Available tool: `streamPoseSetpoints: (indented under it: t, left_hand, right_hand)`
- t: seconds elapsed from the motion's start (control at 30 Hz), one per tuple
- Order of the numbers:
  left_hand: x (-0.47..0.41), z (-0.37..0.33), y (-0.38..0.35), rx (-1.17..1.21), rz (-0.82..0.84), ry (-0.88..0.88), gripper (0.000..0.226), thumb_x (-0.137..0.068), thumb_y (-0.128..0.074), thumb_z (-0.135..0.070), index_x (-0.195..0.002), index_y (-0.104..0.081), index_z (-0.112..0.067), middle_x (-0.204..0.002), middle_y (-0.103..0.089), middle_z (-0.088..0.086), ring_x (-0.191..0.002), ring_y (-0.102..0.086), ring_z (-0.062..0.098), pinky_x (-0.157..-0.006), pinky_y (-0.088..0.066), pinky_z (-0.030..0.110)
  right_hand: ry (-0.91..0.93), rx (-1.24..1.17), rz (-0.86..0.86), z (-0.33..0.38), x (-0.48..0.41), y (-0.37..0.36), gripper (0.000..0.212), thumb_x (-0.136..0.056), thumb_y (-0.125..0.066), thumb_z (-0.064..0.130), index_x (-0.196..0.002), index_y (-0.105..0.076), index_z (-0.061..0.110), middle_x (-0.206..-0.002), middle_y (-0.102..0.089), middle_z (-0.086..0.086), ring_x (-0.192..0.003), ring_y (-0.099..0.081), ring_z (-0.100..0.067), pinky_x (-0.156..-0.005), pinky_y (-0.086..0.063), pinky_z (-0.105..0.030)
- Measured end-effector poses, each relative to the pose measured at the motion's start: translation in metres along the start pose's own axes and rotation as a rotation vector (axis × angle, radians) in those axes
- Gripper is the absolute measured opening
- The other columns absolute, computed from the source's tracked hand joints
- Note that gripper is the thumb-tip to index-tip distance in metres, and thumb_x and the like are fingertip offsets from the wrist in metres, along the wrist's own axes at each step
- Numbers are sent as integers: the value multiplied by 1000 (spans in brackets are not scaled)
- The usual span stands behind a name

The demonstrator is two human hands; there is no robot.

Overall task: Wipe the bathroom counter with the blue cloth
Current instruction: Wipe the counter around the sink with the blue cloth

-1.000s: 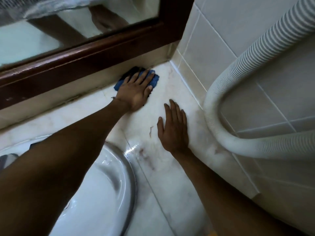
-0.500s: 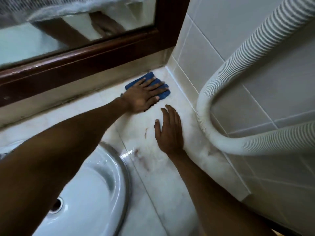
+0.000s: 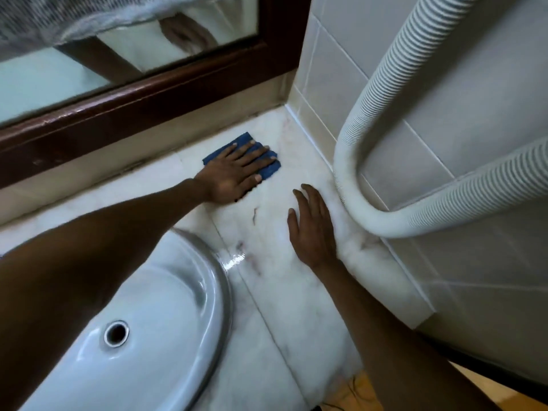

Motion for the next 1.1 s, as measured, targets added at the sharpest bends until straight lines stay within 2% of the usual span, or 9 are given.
streamPoseSetpoints:
  t: [0.07, 0.2, 0.53, 0.7, 0.73, 0.8, 0.9, 0.97, 1.1]
  left_hand:
    - [-9, 16, 5, -9, -28, 85, 56, -105, -4, -53, -160, 1, -39, -169, 1, -9, -156, 7, 17, -126, 3, 44]
    - [-44, 12, 9, 108, -123, 505, 59, -106, -8, -43, -161, 2, -25, -170, 2, 0, -156, 9, 27, -125, 5, 48]
    - [-10, -166, -35, 121, -60, 113, 56, -107, -12, -45, -161, -5, -29, -169, -3, -6, -156, 5, 23, -126, 2, 47]
    - [50, -181, -50, 22, -56, -131, 54, -109, -16, -44, -161, -6, -34, -169, -6, -11, -156, 2, 18, -126, 3, 39]
    - [52, -170, -47, -17, -86, -101, 54, -109, -18, -43, -161, -9, -32, -169, -11, -9, -157, -3, 20, -126, 0, 39]
    - [43, -148, -39, -9, -156, 129, 54, -109, -21, -40, -161, -13, -30, -168, -16, -4, -156, -9, 25, -126, -4, 45]
    - [30, -172, -41, 143, -196, 431, 56, -107, -19, -39, -161, -11, -24, -169, -9, 0, -156, -1, 30, -125, 1, 50]
    - [24, -215, -53, 185, -180, 430, 57, -107, -17, -39, -162, -9, -24, -169, -6, 1, -156, 2, 31, -125, 4, 49]
    - [36, -299, -77, 138, -79, 186, 57, -108, -17, -42, -162, -5, -27, -169, -4, -3, -156, 5, 26, -125, 1, 50]
  right_hand:
    - [-2, -14, 1, -6, 10, 2, 40, -101, -50, 18, -138, -53, 4, -151, -45, -14, -143, -38, -28, -115, -35, -43]
    - [-6, -30, 6, -17, 34, 10, 41, -102, -49, 18, -141, -51, 5, -155, -41, -12, -147, -33, -24, -116, -35, -43]
    - [-83, 35, -2, -60, 127, 68, 40, -100, -50, 10, -140, -52, 3, -154, -43, -13, -146, -34, -25, -117, -34, -44]
    - [-149, 28, 39, -78, 160, 78, 41, -102, -47, 17, -142, -50, 6, -156, -40, -12, -147, -32, -25, -119, -31, -44]
    - [-154, 24, 44, -81, 165, 80, 41, -102, -47, 18, -142, -50, 6, -156, -40, -11, -147, -32, -25, -119, -31, -43]
    - [-162, 24, 54, -86, 176, 85, 43, -102, -47, 20, -142, -49, 6, -156, -39, -12, -147, -31, -25, -119, -30, -43]
    - [-182, 36, 78, -97, 197, 96, 45, -102, -46, 24, -143, -47, 6, -157, -38, -13, -147, -31, -27, -120, -27, -42]
    - [-183, 43, 98, -104, 212, 104, 47, -102, -43, 26, -144, -46, 5, -157, -37, -14, -147, -31, -27, -120, -27, -43]
    - [-195, 54, 143, -118, 238, 118, 47, -103, -42, 28, -145, -44, 7, -158, -35, -13, -147, -29, -27, -119, -29, -46]
Point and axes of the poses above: each hand's wrist, its own x-axis away from the middle knuckle, its own y-axis out of the back of the hand, z = x × y, the point moved 10 cm from there along -x, towards the middle knuckle
